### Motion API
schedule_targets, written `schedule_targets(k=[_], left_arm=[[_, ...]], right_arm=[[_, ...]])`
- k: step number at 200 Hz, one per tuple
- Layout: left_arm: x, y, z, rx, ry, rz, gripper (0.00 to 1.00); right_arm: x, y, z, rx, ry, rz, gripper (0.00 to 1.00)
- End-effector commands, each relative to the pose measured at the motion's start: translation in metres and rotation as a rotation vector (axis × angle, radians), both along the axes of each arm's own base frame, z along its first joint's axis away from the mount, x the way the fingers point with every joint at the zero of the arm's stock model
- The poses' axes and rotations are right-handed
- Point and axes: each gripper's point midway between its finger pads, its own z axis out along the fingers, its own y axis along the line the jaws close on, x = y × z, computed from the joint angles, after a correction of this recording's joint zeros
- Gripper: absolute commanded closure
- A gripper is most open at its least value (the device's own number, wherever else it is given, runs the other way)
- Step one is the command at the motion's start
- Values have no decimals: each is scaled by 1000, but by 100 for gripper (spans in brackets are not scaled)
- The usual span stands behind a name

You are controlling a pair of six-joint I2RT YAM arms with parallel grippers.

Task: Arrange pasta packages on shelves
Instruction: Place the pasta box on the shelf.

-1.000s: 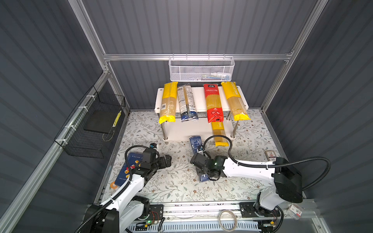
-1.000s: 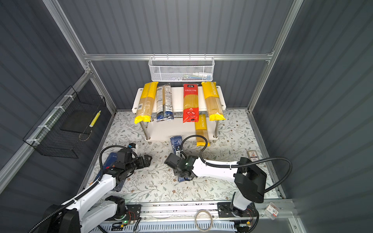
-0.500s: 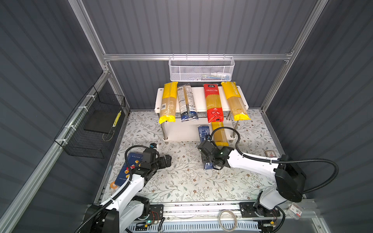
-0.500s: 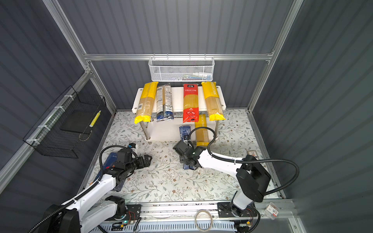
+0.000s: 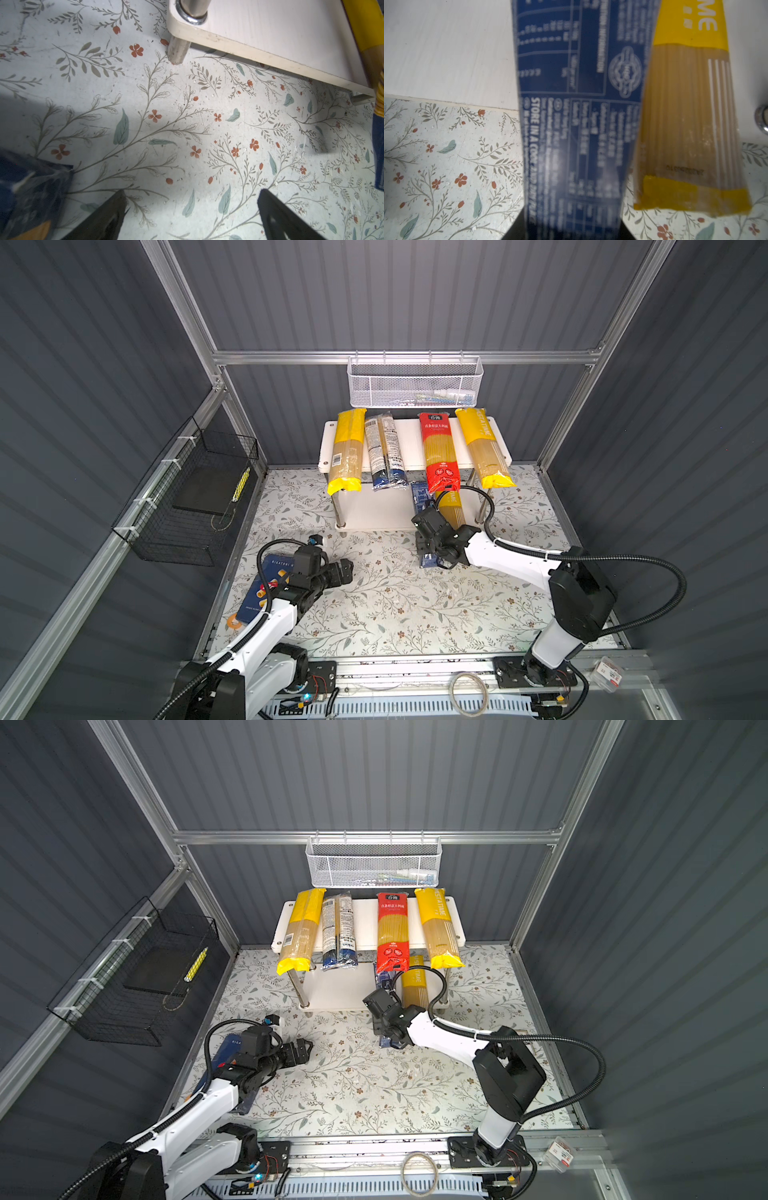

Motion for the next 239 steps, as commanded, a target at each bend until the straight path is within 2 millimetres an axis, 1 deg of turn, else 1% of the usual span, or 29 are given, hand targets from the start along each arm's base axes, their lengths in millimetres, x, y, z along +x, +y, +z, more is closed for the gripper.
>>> schedule_targets(k=[1,21,42,56,71,87,96,119,159,166,171,189,203,224,239], left_arm=[[1,1,4,5,-16,-6,0],[1,1,4,4,-16,-7,0],[1,1,5,4,-19,-7,0],[0,1,4,5,-14,-5,0],[1,1,4,5,-15,-5,0],[0,1,4,5,-15,-5,0],[1,1,5,4,-16,-5,0],[0,1,4,4,-15,-5,0],[1,1,4,5,-17,-6,0],[0,1,4,5,-14,-6,0],[0,1,4,3,-15,-6,0],[0,1,5,4,-16,-5,0],[0,1,5,4,-20,-3,0],[-1,2,5,4,-21,-1,0],[-1,2,5,4,-20,-2,0]], right_arm=[[34,16,49,119,-160,-25,69],[43,17,47,136,-159,-30,68],[50,19,48,146,-161,-33,66],[55,20,48,153,-162,-35,62],[60,18,47,158,-161,-43,61],[66,16,42,164,-148,-55,59],[69,16,40,169,-142,-58,56],[75,16,35,170,-128,-66,54],[82,13,36,181,-131,-83,40],[83,12,37,183,-132,-87,35],[82,12,37,181,-130,-85,31],[80,12,39,186,-118,-82,24],[73,13,40,199,-105,-72,21],[55,9,36,197,-83,-65,17],[39,2,29,176,-67,-73,15]])
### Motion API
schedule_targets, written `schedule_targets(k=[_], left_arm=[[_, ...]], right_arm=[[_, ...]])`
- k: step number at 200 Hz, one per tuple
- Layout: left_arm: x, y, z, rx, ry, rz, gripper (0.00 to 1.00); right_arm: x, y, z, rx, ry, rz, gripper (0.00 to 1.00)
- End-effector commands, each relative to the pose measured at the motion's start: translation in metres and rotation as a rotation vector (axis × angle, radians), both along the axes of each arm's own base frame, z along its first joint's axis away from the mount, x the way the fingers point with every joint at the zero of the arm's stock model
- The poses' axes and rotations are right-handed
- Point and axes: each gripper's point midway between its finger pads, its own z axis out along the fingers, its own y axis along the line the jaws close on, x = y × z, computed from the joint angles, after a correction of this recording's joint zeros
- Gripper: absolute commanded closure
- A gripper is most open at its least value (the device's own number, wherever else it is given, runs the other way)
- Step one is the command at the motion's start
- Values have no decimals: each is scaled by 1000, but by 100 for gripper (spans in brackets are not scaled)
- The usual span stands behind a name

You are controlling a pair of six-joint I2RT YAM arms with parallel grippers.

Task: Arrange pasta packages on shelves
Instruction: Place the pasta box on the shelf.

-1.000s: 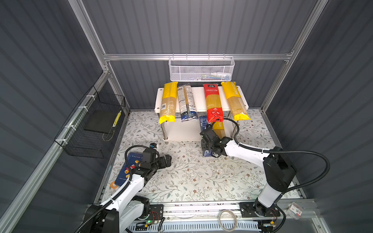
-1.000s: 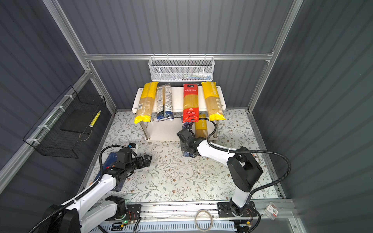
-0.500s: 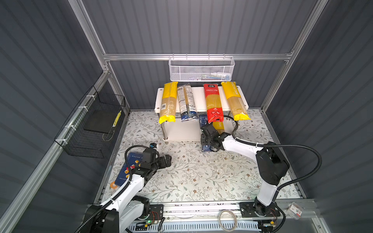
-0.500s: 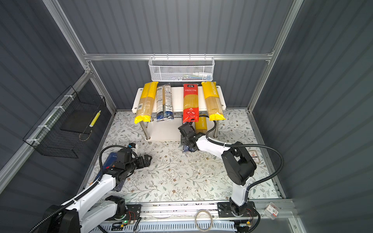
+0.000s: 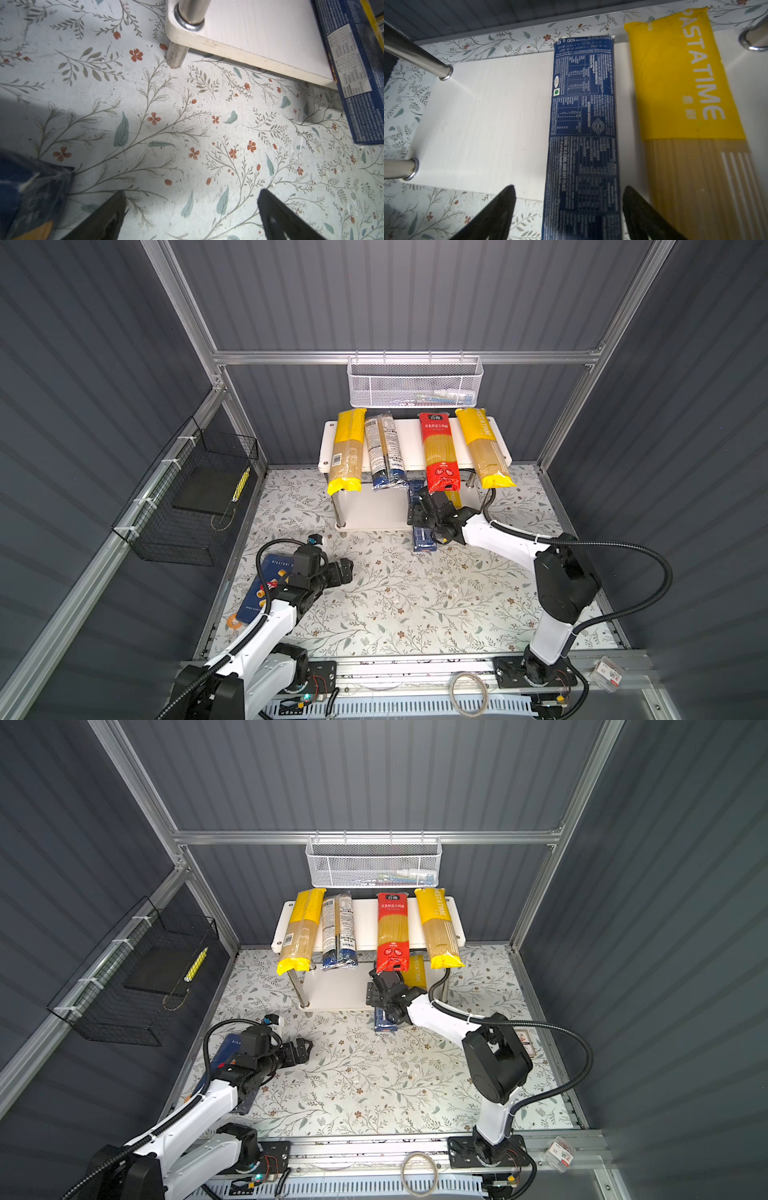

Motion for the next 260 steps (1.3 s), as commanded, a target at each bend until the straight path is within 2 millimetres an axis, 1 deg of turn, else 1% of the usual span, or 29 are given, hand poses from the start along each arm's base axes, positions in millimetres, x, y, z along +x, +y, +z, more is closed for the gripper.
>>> schedule_targets(k=[1,22,32,47,72,91,122,154,181,200,224,260], left_arm=[[-1,2,1,9,-4,-2,0],[-1,2,1,9,-4,-1,0],[-1,2,1,9,-5,3,0],[-1,2,1,9,-5,1,0],[-1,2,0,10,0,2,0],[0,2,-1,10,4,1,0],[0,2,-2,11,6,-1,0],[0,2,-1,12,5,2,0],[1,2,-1,13,6,3,0],[1,2,-1,12,6,3,0],[0,2,-1,14,4,4,0],[0,3,-1,13,3,4,0]], right_arm=[[-25,-8,-2,-10,25,-5,15],[-51,-11,-8,-17,31,7,14],[-63,-12,-8,-25,26,15,11],[-79,-9,-6,-34,19,42,10],[-105,-1,-10,-54,24,89,9],[-120,2,-16,-37,55,105,9],[-137,5,-21,-5,104,126,8],[-150,6,-21,35,140,146,8],[-159,22,-30,63,221,208,7],[-162,33,-34,85,256,237,6],[-156,36,-40,83,239,234,6],[-134,40,-39,35,170,234,6]])
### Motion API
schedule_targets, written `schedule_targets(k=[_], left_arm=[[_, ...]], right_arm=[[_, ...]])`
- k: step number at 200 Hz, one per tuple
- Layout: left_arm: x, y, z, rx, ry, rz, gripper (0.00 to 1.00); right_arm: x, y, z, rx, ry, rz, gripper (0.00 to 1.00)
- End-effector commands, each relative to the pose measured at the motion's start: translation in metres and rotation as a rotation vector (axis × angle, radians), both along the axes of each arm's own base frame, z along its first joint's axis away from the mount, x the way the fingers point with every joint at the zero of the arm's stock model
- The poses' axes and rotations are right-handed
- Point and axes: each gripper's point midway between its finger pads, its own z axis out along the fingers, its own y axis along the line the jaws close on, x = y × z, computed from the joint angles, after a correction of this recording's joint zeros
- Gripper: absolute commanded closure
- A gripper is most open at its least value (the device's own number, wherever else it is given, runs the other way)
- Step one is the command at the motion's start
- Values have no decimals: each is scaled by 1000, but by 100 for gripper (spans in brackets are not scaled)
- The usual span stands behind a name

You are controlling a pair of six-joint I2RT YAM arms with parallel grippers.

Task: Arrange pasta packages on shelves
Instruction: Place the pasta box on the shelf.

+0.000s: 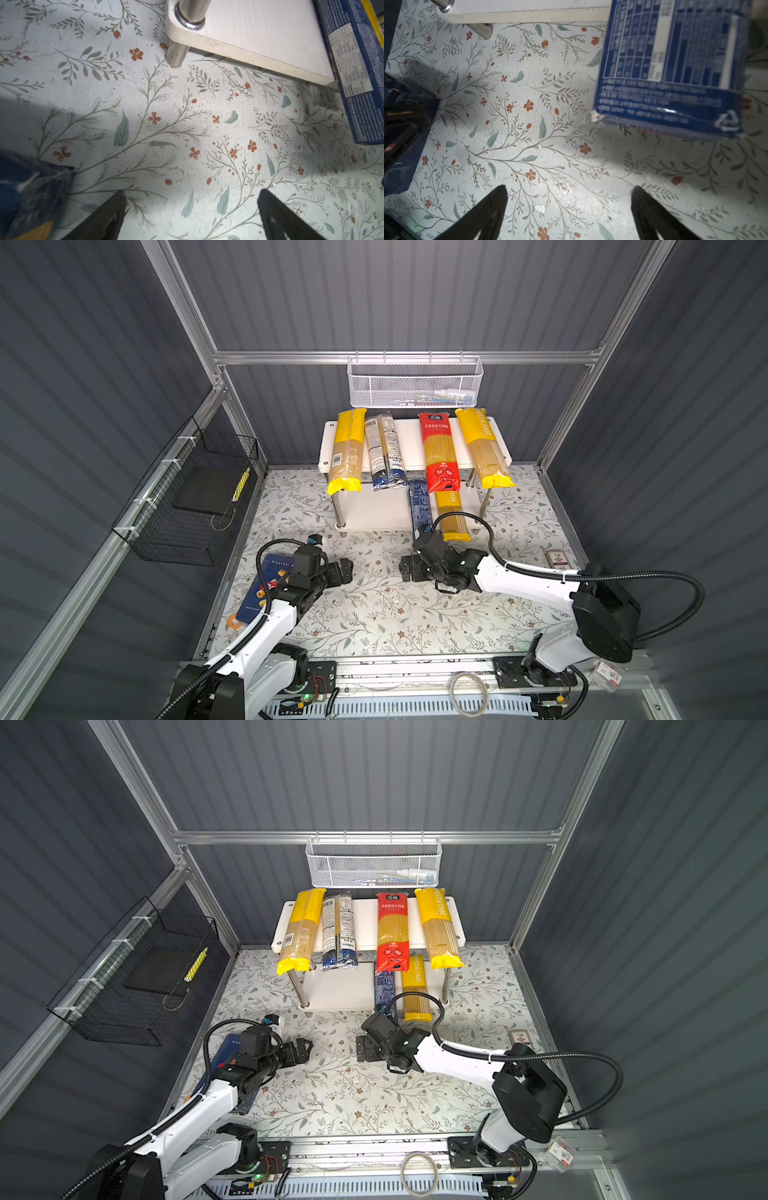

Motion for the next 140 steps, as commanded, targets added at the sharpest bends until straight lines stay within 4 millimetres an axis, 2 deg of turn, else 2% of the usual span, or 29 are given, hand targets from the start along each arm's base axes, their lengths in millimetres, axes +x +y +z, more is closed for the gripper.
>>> schedule_targets(k=[1,36,80,140], left_arm=[[0,2,0,11,-2,4,0],[0,4,1,14,-4,8,0],[-1,6,4,12,-20,19,0],[-1,5,3,14,-12,18,0]], right_arm=[[18,9,10,-7,-63,7,6],[35,12,9,-9,-91,1,6],[48,6,3,-25,-109,-20,6],[67,5,9,-14,-150,-24,6]])
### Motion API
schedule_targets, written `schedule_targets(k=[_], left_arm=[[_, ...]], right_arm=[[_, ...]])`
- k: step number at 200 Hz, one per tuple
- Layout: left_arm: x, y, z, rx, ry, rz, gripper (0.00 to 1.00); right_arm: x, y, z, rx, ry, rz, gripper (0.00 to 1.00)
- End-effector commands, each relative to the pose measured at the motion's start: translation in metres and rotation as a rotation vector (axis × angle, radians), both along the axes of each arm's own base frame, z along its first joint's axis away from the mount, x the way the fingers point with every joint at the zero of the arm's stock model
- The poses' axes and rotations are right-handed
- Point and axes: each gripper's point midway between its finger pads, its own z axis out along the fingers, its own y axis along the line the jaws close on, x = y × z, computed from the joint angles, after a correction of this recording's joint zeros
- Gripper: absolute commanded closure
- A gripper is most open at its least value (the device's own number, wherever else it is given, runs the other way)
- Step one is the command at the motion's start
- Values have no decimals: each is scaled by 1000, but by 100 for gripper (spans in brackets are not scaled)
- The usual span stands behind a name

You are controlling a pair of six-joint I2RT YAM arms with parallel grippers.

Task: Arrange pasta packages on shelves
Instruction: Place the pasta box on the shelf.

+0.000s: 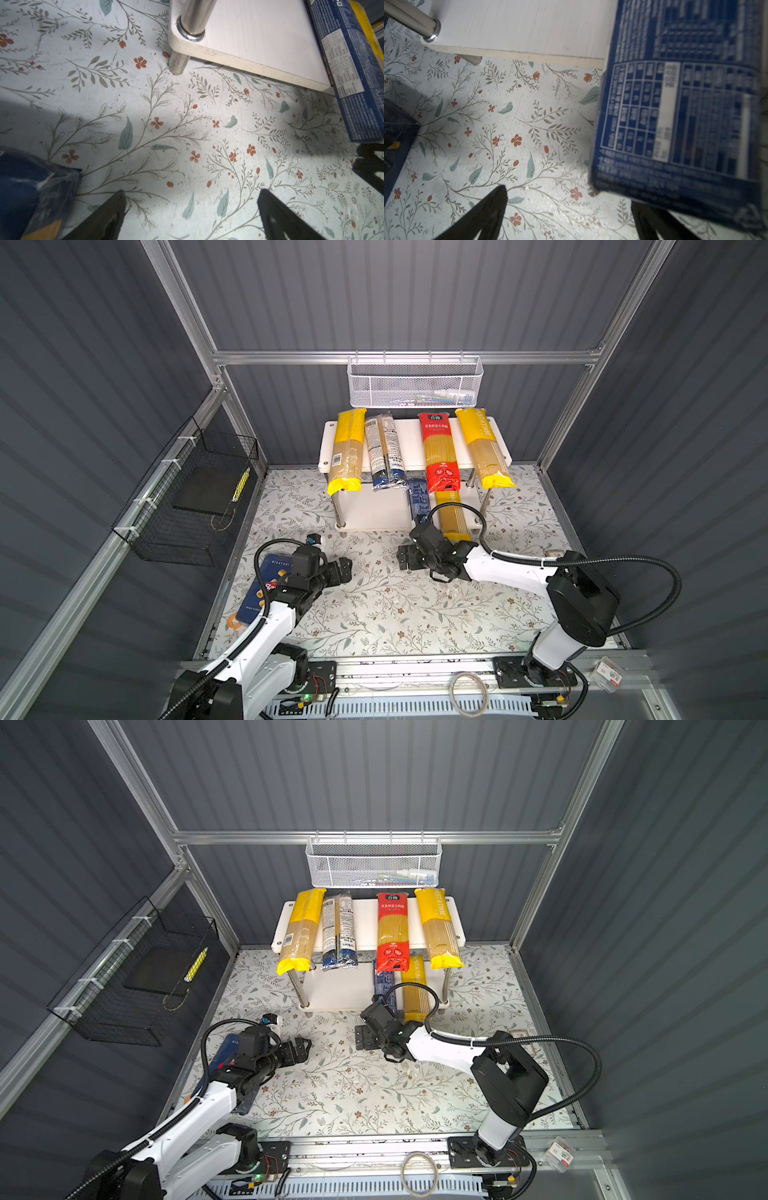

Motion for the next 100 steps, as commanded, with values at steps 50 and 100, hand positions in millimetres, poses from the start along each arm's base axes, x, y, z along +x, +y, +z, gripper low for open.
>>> schedule_targets(k=[50,100], left_arm=[[-2,4,-4,16,22,11,0],[-3,27,16,110,100,120,0]], right_arm=[[23,11,18,29,-56,36,6],[-19,14,13,46,-7,161,4]])
